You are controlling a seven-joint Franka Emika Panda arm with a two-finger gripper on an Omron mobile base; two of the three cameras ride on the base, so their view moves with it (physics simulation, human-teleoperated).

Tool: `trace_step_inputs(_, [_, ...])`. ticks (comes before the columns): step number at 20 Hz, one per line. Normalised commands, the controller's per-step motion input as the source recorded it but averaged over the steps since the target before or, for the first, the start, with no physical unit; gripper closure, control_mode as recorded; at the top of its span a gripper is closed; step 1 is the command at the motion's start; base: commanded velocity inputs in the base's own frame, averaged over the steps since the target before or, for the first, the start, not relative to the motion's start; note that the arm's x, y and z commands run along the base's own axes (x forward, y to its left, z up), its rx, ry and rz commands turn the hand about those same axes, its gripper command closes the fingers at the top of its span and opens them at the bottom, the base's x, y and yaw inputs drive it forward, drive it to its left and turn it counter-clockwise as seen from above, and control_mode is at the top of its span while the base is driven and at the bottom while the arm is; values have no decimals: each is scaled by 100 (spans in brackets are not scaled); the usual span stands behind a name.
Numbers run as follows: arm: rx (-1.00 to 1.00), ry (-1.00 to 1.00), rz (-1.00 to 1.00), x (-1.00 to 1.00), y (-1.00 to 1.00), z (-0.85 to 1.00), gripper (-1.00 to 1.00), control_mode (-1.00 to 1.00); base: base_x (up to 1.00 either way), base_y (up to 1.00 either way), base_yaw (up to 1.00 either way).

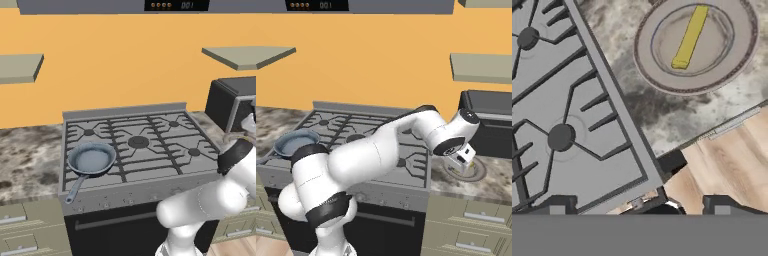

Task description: Pick up the butter stick and place it in the pan. Then turn on the burner for the pan.

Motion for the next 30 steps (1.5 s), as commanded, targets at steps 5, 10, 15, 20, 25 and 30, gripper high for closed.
trace_step_inputs(5, [0,0,0,68,-28,-42,-100,-100,0,0,0])
trace_step_inputs(10, [-3,0,0,34,-34,-44,-100,-100,0,0,0])
trace_step_inputs(15, [-4,0,0,23,-40,-16,-100,-100,0,0,0])
trace_step_inputs(20, [-5,2,0,32,-34,-9,-100,-100,0,0,0])
trace_step_inputs(25, [-5,8,0,31,-9,-33,-100,-100,0,0,0])
trace_step_inputs(30, [0,5,-1,14,-6,-46,-100,-100,0,0,0])
